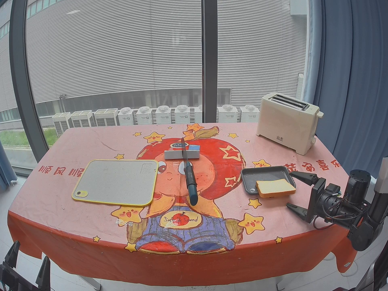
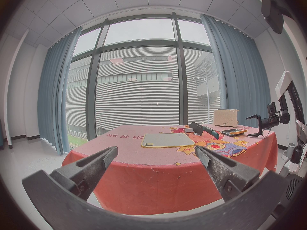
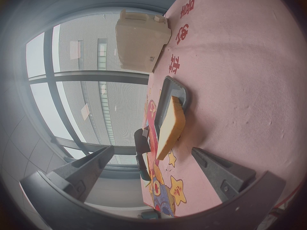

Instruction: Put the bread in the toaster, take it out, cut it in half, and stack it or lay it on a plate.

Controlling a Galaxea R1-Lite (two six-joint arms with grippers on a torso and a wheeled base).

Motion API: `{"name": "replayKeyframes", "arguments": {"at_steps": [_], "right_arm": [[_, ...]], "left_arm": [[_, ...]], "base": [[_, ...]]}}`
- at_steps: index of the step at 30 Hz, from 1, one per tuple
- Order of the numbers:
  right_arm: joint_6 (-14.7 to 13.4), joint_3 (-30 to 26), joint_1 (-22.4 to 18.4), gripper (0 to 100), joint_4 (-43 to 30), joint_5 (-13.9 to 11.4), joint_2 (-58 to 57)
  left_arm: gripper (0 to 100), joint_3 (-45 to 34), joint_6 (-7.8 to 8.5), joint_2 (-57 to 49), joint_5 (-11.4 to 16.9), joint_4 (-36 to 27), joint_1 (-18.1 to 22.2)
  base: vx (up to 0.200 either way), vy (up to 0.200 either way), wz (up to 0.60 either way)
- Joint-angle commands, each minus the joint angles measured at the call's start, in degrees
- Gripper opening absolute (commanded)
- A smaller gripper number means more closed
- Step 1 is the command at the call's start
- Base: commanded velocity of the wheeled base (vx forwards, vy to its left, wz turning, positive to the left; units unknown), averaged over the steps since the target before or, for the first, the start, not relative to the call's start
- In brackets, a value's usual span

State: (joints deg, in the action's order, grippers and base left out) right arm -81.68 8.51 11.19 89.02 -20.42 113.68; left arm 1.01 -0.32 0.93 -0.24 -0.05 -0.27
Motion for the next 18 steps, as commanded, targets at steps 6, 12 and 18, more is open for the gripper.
{"name": "replayKeyframes", "arguments": {"at_steps": [6, 12, 18], "right_arm": [[-0.59, 0.98, -1.08, 100, 0.28, 0.12, -0.21], [-0.59, 0.81, -0.73, 100, 0.19, 0.47, -0.30], [-0.59, 0.81, -0.73, 100, 0.11, 0.47, -0.47]], "left_arm": [[100, -1.01, -0.03, -0.93, -0.02, -0.04, 0.00], [100, -1.01, -0.03, -0.93, -0.02, -0.04, 0.00], [100, -1.01, -0.03, -0.93, -0.02, 0.05, 0.00]], "base": [[0.000, 0.000, 0.00], [0.000, 0.000, 0.00], [0.000, 0.000, 0.00]]}}
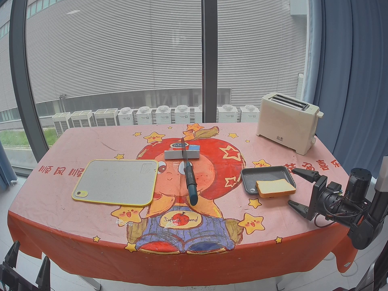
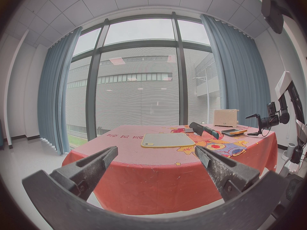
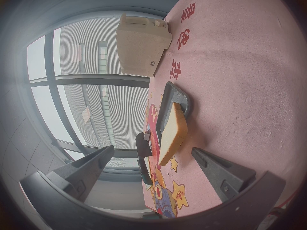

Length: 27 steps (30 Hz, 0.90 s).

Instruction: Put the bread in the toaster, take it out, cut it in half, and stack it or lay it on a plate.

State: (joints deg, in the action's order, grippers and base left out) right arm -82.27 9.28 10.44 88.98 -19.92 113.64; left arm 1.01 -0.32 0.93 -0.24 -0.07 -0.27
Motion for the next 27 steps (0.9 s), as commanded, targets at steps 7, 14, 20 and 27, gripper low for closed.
{"name": "replayKeyframes", "arguments": {"at_steps": [7, 14, 20, 27], "right_arm": [[0.10, -0.75, 0.29, 100, -0.21, -0.03, -4.66], [0.18, 3.29, 0.81, 100, -17.08, -0.03, -12.04], [0.10, 8.13, 0.55, 100, -28.16, -0.03, -15.12], [-0.17, 14.37, 0.29, 100, -37.21, -0.21, -16.70]], "left_arm": [[100, -1.01, -0.03, -0.84, -0.02, -0.01, 0.00], [100, -1.01, -0.03, -0.93, -0.02, -0.01, 0.00], [100, -1.01, -0.03, -0.93, -0.02, -0.01, 0.00], [100, -1.01, -0.03, -0.84, -0.02, 0.07, 0.00]], "base": [[0.000, 0.000, 0.00], [0.000, 0.000, 0.00], [0.000, 0.000, 0.00], [0.000, 0.000, 0.00]]}}
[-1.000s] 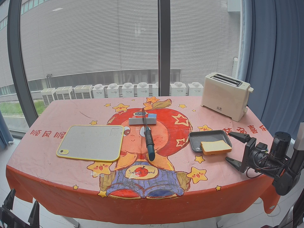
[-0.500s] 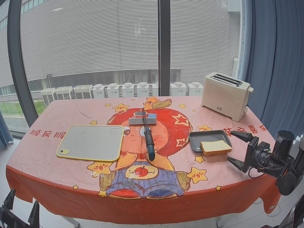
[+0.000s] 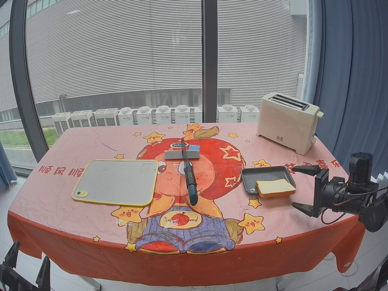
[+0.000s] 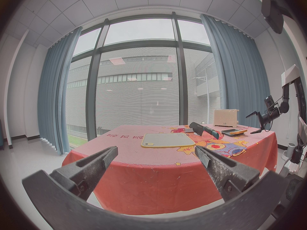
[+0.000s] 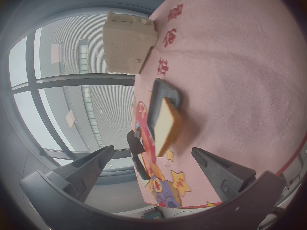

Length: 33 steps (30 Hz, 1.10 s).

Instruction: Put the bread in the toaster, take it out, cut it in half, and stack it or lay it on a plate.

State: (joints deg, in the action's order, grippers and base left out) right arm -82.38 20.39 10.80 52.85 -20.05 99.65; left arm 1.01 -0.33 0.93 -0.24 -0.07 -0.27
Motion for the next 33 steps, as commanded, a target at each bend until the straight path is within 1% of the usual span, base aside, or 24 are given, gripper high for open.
{"name": "replayKeyframes", "arguments": {"at_steps": [1, 12, 22, 33], "right_arm": [[-0.06, 3.42, -0.17, 100, -1.08, 0.01, -2.44], [0.21, 3.42, -0.17, 100, -0.46, 0.01, 2.13], [0.29, 2.98, -0.08, 100, -0.55, -0.07, 2.75], [0.29, 5.18, -0.25, 100, -0.02, -0.07, 8.02]], "left_arm": [[100, -1.01, -0.02, -0.84, -0.02, -0.01, 0.00], [100, -1.01, -0.02, -0.93, -0.02, -0.01, 0.00], [100, -1.01, -0.02, -0.84, -0.02, -0.01, 0.00], [100, -1.01, -0.02, -0.93, -0.02, 0.07, 0.00]], "base": [[0.000, 0.000, 0.00], [0.000, 0.000, 0.00], [0.000, 0.000, 0.00], [0.000, 0.000, 0.00]]}}
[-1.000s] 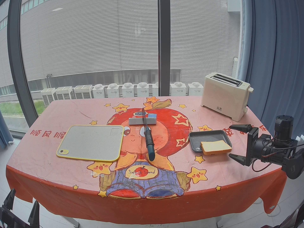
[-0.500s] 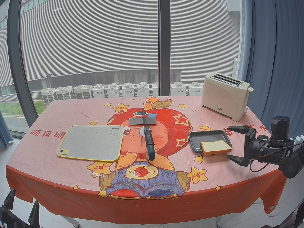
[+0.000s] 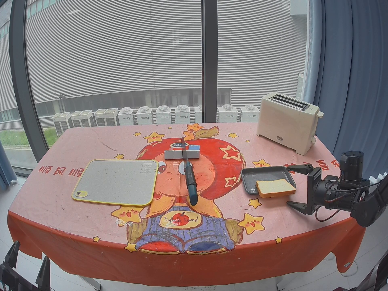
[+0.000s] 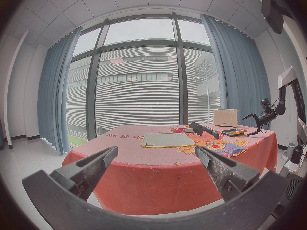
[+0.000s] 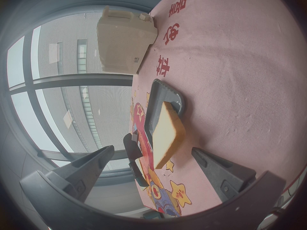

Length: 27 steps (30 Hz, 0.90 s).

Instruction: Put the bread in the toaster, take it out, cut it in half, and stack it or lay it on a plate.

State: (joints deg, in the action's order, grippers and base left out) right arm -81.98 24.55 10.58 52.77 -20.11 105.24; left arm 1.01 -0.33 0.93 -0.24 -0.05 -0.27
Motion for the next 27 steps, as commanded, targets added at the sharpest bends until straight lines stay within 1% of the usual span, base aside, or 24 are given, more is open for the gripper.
{"name": "replayKeyframes", "arguments": {"at_steps": [1, 12, 27], "right_arm": [[-0.11, 1.38, -0.12, 100, 0.05, -0.01, 2.60], [-0.28, 3.13, -0.83, 100, -0.04, -0.01, 2.69], [-0.11, 3.13, -1.62, 100, -0.04, -0.01, 4.01]], "left_arm": [[100, -1.01, -0.02, -0.93, -0.02, 0.05, 0.00], [100, -1.01, -0.02, -0.93, -0.02, -0.04, 0.00], [100, -1.01, -0.02, -0.93, -0.02, -0.04, 0.00]], "base": [[0.000, 0.000, 0.00], [0.000, 0.000, 0.00], [0.000, 0.000, 0.00]]}}
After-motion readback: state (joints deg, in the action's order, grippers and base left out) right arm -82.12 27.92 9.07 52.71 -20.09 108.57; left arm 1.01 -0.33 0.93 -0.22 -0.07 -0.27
